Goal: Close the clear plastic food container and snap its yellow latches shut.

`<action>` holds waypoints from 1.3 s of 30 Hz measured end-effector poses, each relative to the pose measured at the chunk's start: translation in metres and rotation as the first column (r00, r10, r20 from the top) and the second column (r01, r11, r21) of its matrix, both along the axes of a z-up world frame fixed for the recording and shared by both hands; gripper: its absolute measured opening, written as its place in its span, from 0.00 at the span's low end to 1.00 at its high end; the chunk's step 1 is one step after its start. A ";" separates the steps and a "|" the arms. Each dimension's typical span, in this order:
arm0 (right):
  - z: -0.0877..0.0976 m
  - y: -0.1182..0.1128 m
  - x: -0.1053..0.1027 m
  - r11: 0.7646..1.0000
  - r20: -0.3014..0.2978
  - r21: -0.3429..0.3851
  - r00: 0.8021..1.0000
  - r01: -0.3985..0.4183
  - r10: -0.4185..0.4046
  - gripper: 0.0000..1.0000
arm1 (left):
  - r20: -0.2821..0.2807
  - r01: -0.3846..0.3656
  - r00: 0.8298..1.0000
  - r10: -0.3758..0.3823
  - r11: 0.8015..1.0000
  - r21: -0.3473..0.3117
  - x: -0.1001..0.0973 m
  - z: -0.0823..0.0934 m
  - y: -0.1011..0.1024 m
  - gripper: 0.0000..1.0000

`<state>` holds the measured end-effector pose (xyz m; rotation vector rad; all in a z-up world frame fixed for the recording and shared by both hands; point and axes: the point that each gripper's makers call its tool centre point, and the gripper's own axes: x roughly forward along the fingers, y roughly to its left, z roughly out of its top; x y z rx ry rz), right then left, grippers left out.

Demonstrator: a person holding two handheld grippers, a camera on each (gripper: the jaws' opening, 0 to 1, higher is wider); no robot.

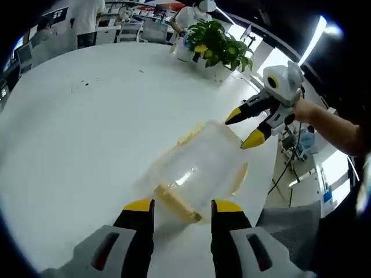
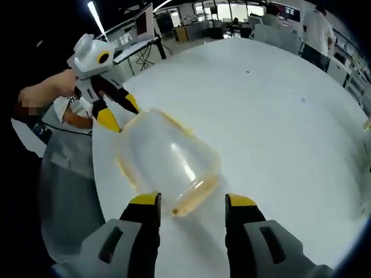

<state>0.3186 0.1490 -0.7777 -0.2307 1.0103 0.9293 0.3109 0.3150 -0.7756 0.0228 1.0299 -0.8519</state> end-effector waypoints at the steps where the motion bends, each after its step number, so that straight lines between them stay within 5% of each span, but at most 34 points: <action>1: 0.000 0.000 0.000 1.000 -0.003 0.003 1.000 0.006 -0.006 0.40 | -0.005 -0.011 1.000 0.011 1.000 -0.003 0.000 0.000 0.000 0.33; 16: 0.000 0.009 -0.009 0.991 -0.112 0.084 0.989 0.102 -0.092 0.27 | -0.029 -0.058 0.998 0.058 0.998 -0.007 -0.005 -0.006 -0.008 0.27; 30: -0.002 0.009 -0.009 0.991 -0.128 0.087 0.987 0.106 -0.094 0.23 | -0.007 -0.038 0.999 0.039 0.999 0.013 -0.006 -0.005 -0.009 0.24; 33: -0.003 0.009 -0.009 0.990 -0.149 0.101 0.985 0.098 -0.082 0.22 | -0.025 -0.035 0.999 0.035 0.999 0.004 -0.004 -0.007 -0.010 0.23; 34: -0.003 0.012 -0.010 0.989 -0.157 0.119 0.985 0.087 -0.067 0.21 | -0.079 -0.021 0.997 0.017 0.998 -0.055 -0.014 -0.003 -0.020 0.22; 35: 0.001 0.015 -0.002 0.985 -0.161 0.140 0.984 0.103 -0.080 0.21 | -0.031 -0.040 0.999 0.040 0.999 0.001 -0.004 -0.008 -0.009 0.21; 39: 0.004 0.014 -0.005 0.984 -0.159 0.142 0.984 0.107 -0.084 0.21 | -0.038 -0.039 0.999 0.039 0.999 0.010 -0.005 -0.008 -0.010 0.21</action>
